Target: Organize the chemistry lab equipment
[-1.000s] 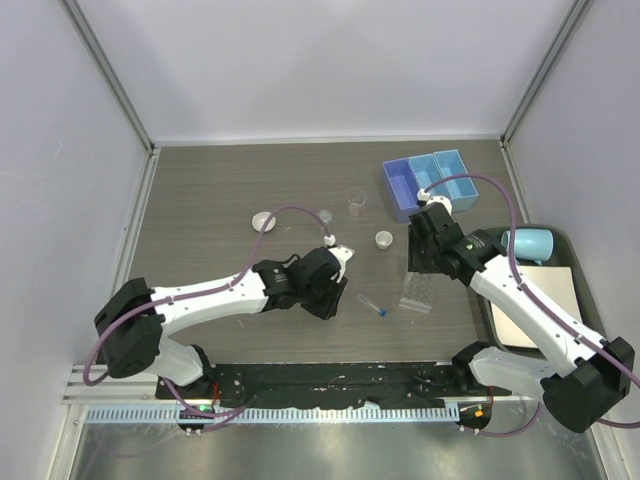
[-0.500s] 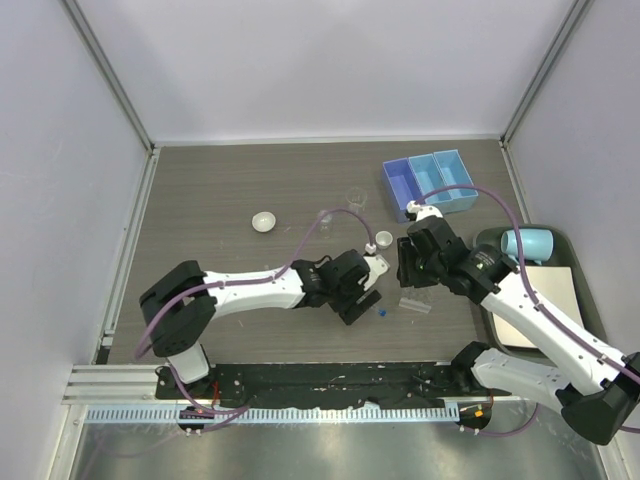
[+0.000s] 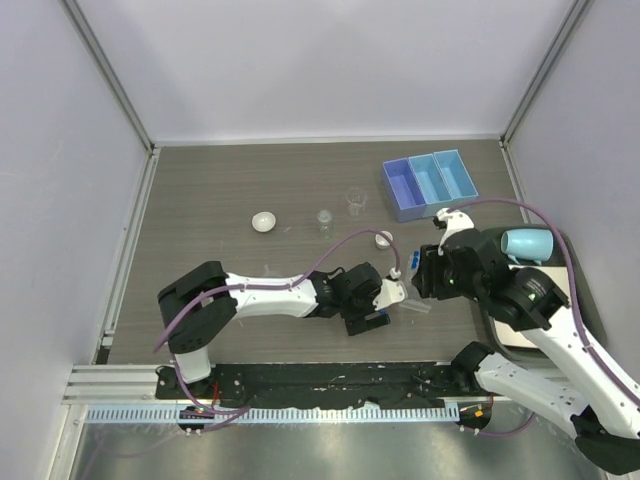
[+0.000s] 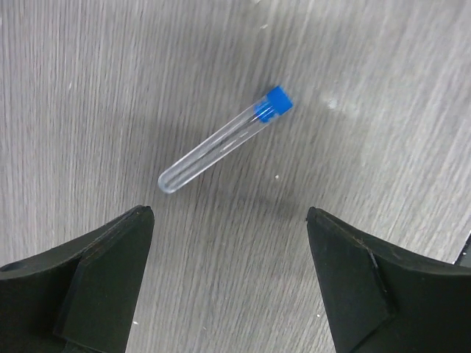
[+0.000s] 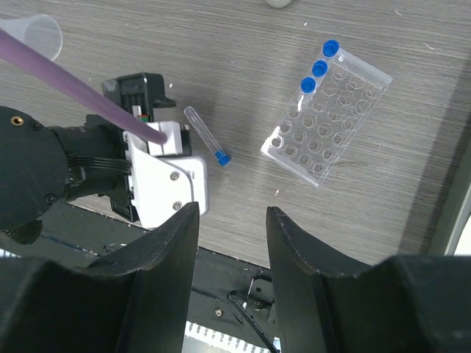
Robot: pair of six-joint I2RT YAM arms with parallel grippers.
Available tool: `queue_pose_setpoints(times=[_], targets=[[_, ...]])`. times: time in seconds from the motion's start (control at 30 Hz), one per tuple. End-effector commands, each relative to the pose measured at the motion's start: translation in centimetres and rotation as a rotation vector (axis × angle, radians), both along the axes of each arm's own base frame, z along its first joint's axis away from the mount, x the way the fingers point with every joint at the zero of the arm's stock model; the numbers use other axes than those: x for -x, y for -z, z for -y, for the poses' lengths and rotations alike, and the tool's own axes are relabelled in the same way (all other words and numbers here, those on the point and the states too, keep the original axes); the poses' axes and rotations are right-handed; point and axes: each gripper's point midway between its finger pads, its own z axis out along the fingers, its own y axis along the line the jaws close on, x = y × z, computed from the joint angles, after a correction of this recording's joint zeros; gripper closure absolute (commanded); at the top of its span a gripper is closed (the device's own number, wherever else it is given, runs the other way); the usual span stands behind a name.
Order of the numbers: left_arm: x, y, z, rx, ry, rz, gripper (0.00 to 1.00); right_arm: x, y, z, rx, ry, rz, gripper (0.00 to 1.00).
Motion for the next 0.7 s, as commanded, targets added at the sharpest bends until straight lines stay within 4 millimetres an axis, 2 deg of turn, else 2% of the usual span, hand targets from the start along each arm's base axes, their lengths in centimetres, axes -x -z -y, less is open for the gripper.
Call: queue_pose_setpoints(times=[0.0,0.2,0.47,0.67], targets=[[-0.4,-2.7,3.7,0.092,0.135,0.095,0.1,1.2,-1.7,0.6,-0.025,-0.032,0.037,0.52],[-1.0,-2.6,4.7,0.042,0.202,0.124,0.09,2.2,-1.3,0.9,-0.036,-0.05,0.024,0.52],[-0.2,0.2,5.7,-0.017,0.274,0.046,0.09,2.9,-1.6,1.1,-0.055,-0.061,0.029,0.52],[0.5,1.5,5.2,-0.036,0.287,0.001,0.09,3.1,-1.6,1.2,-0.056,-0.061,0.029,0.52]])
